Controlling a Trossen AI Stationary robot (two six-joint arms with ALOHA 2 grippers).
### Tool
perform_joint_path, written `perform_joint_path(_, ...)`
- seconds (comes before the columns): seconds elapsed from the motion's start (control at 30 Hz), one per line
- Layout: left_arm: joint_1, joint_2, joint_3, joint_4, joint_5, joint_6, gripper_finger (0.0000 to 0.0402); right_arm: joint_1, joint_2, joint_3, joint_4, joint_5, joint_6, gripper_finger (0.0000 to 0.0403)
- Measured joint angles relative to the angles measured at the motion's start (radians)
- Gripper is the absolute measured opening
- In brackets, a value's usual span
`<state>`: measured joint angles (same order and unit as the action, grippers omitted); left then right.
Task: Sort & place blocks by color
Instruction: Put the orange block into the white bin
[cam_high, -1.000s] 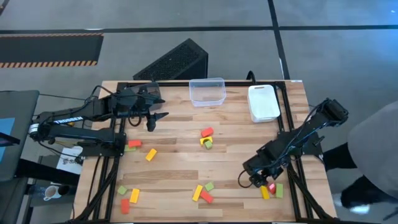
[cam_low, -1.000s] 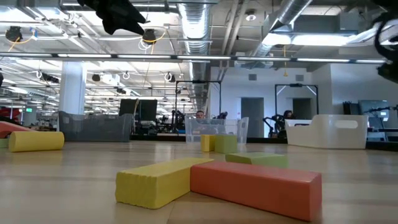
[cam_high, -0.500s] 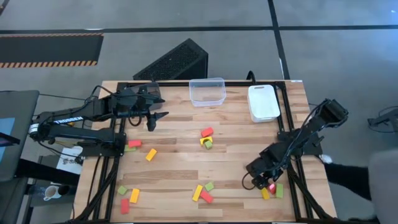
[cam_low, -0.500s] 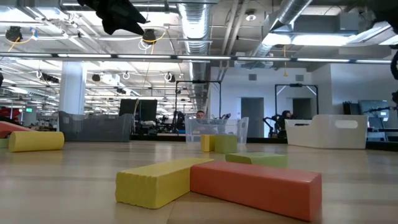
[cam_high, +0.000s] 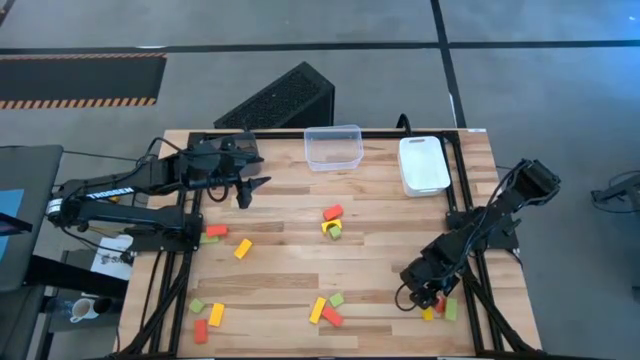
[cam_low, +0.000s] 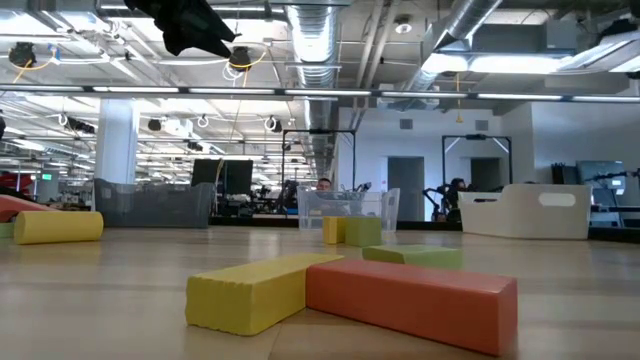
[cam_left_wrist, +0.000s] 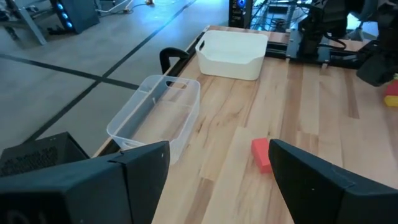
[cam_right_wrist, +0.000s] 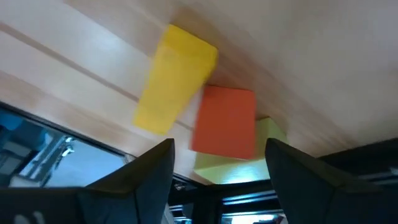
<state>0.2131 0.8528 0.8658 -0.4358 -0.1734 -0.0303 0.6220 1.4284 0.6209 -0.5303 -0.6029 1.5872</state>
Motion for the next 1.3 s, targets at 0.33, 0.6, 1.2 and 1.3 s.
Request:
perform_joint_path(0.33, 0.0, 0.0, 0.0, 0.0, -0.019, 0.003, 0.0261, 0.0, 0.0, 0.0, 0.02, 0.026, 0.021, 0.0196)
perform_joint_path(0.6, 0.0, 0.0, 0.0, 0.0, -0.019, 0.019, 0.0261, -0.006, -0.012, 0.013, 0.01, 0.032, 0.009, 0.011)
perform_joint_path(1.2, 0.0, 0.0, 0.0, 0.031, -0.025, 0.004, 0.0261, -0.465, -0.26, 0.34, -0.535, 0.691, -0.325, 0.0123)
perform_joint_path(1.3, 0.007, 0.0, 0.0, 0.001, -0.067, -0.068, 0.0261, -0.615, -0.281, 0.35, -0.576, 0.765, -0.45, 0.0123)
